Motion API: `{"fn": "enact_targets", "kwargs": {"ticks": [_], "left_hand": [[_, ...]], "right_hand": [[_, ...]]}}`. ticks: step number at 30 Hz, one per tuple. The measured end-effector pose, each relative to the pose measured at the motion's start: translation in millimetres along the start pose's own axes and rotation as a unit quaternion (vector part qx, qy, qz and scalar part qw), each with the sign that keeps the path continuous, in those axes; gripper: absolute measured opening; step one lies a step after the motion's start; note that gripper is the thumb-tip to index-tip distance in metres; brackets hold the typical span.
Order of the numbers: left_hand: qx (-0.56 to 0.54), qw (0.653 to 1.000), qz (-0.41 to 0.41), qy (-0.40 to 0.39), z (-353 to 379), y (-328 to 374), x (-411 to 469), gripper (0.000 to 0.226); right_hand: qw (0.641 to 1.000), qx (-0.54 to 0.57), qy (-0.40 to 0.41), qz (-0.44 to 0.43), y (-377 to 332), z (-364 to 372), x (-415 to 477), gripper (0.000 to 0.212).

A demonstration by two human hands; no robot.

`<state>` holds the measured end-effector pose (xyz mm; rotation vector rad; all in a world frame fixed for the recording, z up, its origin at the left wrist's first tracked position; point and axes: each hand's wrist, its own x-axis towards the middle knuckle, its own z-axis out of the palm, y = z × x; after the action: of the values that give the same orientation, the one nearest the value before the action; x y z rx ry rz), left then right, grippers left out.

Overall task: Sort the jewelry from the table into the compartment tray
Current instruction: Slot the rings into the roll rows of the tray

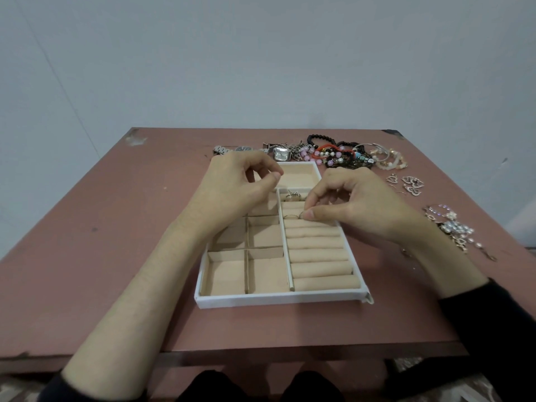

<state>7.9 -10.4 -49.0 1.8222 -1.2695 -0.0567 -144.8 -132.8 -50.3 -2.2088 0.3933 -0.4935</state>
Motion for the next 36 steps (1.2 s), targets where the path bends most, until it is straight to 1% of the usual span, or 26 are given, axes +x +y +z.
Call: {"fn": "enact_targets", "kwargs": {"ticks": [3,8,11,21,23,25,26,29,31,33,36], "left_hand": [[-0.001,1.0,0.001,-0.001,0,1,0,0.01],[-0.004,1.0,0.002,0.001,0,0,0,0.01],[-0.002,1.0,0.006,0.002,0,-1,1,0.01],[0.002,1.0,0.002,-0.004,1,-1,1,0.011],[-0.002,1.0,0.006,-0.006,2,0,0,0.011],[-0.01,1.0,0.012,-0.013,4,4,0,0.011],[-0.011,1.0,0.017,-0.02,5,7,0,0.011],[0.01,0.997,0.032,-0.063,12,23,6,0.009],[0.031,0.993,0.055,-0.1,20,37,12,0.008],[0.058,0.986,0.082,-0.133,33,51,20,0.01],[0.121,0.968,0.1,-0.198,58,65,30,0.012]], "right_hand": [[1.0,-0.013,-0.007,-0.006,-1,-1,1,0.01],[1.0,0.01,-0.015,0.017,1,-4,1,0.007],[1.0,-0.005,-0.019,0.014,2,-4,2,0.005],[1.0,-0.011,-0.018,0.023,9,-2,4,0.007],[0.999,0.034,0.004,0.03,9,-4,2,0.007],[0.994,0.087,0.051,0.038,8,-10,-1,0.005],[0.992,0.09,0.08,0.041,8,-17,-3,0.004],[0.982,0.085,0.159,0.055,18,-41,-11,0.006],[0.976,0.064,0.194,0.071,29,-56,-17,0.007],[0.972,0.04,0.21,0.096,39,-68,-24,0.006],[0.975,-0.024,0.19,0.116,49,-77,-30,0.002]]}}
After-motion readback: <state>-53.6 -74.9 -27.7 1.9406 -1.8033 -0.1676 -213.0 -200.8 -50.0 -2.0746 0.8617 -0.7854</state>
